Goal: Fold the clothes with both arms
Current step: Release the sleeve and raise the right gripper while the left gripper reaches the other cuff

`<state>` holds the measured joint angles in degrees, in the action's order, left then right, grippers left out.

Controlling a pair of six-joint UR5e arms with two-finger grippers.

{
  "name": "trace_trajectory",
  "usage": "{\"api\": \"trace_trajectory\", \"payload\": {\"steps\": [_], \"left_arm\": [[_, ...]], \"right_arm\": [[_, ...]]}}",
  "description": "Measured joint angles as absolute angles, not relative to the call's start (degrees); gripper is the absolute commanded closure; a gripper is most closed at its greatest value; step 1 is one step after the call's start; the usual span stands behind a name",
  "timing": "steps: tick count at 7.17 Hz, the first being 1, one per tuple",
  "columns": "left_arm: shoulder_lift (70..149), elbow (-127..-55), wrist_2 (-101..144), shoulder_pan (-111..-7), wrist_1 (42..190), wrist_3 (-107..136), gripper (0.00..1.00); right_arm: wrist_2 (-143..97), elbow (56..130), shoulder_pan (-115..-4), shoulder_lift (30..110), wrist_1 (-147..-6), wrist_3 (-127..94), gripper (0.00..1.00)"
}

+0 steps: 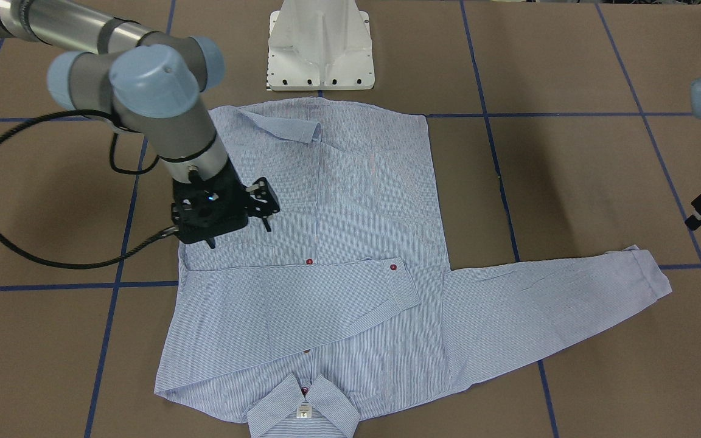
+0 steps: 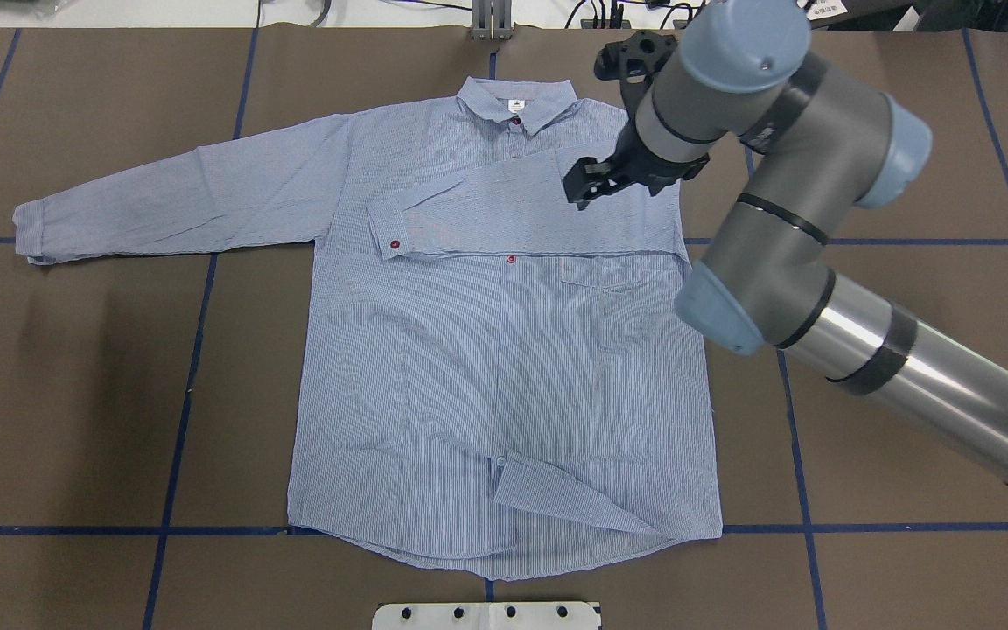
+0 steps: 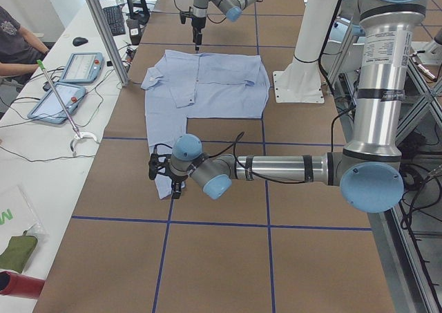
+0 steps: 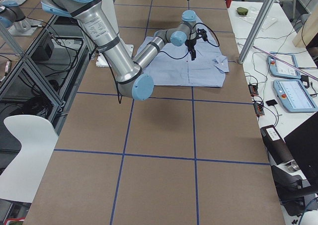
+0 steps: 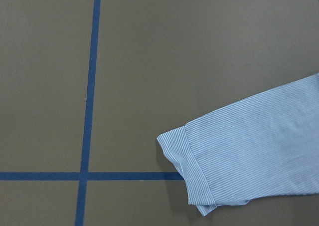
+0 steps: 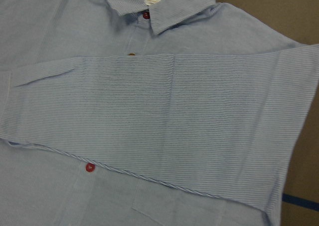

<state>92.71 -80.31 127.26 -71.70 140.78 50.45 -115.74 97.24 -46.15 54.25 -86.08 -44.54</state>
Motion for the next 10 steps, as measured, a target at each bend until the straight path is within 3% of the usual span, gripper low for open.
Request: {"api": "trace_trajectory", "payload": {"steps": [1, 4, 8, 10], "left_arm": [[94.4, -76.5, 124.2, -69.0, 145.8, 56.6, 0.08], [99.7, -67.2, 118.7, -65.0, 152.2, 63.4, 0.27], [100.4, -65.3, 118.2, -63.3, 152.5, 64.4, 0.55], [100.4, -65.1, 118.2, -63.1, 152.6, 64.7, 0.59]], "right_arm": [[-118.3, 101.2, -48.6, 57.4, -89.4, -41.2, 0.00], [-121.7, 104.4, -51.5, 60.1, -93.1, -38.6, 0.00], [-121.8, 104.5, -51.6, 60.4, -93.3, -38.6, 0.00], [-121.8, 104.4, -51.6, 60.3, -93.3, -38.6, 0.00]]}}
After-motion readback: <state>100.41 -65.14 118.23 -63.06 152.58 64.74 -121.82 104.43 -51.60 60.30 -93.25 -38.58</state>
